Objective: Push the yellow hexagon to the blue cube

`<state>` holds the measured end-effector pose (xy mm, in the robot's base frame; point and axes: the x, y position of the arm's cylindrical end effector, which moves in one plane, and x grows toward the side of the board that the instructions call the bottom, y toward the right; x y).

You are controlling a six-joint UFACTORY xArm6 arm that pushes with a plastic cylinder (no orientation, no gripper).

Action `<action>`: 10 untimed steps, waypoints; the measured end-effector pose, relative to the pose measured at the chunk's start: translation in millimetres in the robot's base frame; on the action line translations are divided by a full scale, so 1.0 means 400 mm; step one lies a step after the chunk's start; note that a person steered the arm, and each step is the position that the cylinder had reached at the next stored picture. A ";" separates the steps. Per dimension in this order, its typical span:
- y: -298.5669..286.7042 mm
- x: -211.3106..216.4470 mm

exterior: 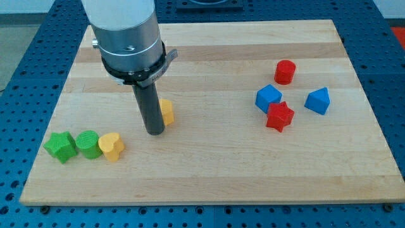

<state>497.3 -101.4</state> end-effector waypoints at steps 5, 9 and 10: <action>-0.065 0.042; -0.032 -0.075; 0.260 -0.047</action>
<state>478.7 2.8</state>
